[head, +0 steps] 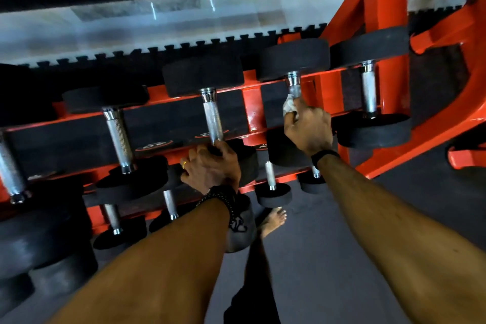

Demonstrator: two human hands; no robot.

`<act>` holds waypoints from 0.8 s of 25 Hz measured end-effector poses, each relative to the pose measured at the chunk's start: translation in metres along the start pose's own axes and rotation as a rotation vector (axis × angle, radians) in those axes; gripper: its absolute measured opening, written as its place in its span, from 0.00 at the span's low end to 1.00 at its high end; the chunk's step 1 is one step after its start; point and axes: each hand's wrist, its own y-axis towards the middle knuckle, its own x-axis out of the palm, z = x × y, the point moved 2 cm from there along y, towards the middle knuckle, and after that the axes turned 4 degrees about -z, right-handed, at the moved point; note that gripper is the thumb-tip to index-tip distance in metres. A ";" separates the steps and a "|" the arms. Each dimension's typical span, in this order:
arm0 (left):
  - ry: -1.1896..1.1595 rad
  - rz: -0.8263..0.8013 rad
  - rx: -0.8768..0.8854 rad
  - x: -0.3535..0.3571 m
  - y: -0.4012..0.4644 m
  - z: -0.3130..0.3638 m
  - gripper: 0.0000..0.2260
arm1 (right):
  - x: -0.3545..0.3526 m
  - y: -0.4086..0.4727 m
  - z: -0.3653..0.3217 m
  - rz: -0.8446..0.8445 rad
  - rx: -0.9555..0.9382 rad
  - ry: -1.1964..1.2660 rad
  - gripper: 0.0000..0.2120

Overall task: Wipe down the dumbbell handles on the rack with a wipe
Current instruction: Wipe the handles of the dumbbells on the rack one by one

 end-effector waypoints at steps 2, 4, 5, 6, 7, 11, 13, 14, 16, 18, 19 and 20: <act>0.004 0.004 0.006 0.000 0.000 0.001 0.23 | 0.000 -0.002 -0.001 0.049 -0.002 -0.001 0.15; 0.014 0.014 0.000 -0.002 0.000 0.002 0.22 | 0.001 -0.001 -0.001 0.037 0.013 0.001 0.15; 0.020 0.014 -0.002 -0.002 0.000 0.003 0.22 | 0.001 0.001 0.000 0.026 0.030 0.005 0.15; 0.027 0.008 -0.008 -0.002 0.000 0.003 0.22 | 0.001 0.002 0.001 0.019 0.044 0.009 0.15; 0.033 -0.007 -0.016 -0.002 0.000 0.003 0.22 | 0.000 0.002 0.000 0.022 0.048 0.011 0.15; -0.017 -0.123 0.158 -0.008 0.000 -0.007 0.23 | -0.002 -0.014 -0.009 -0.001 0.176 0.078 0.14; 0.012 -0.145 0.464 -0.027 0.006 -0.033 0.23 | 0.003 -0.029 -0.037 0.017 0.334 0.330 0.13; 0.024 -0.114 0.594 -0.042 0.015 -0.047 0.21 | 0.011 -0.035 -0.058 0.015 0.362 0.453 0.15; -0.005 0.070 0.661 -0.074 0.046 -0.080 0.15 | 0.025 -0.044 -0.106 -0.027 0.411 0.598 0.17; -0.035 0.236 0.458 -0.106 0.078 -0.105 0.13 | 0.037 -0.052 -0.139 -0.049 0.527 0.492 0.15; -0.037 0.250 0.284 -0.115 0.093 -0.115 0.16 | 0.042 -0.055 -0.144 -0.047 0.581 0.408 0.15; -0.031 0.223 0.090 -0.120 0.105 -0.125 0.20 | 0.045 -0.056 -0.147 -0.044 0.604 0.371 0.15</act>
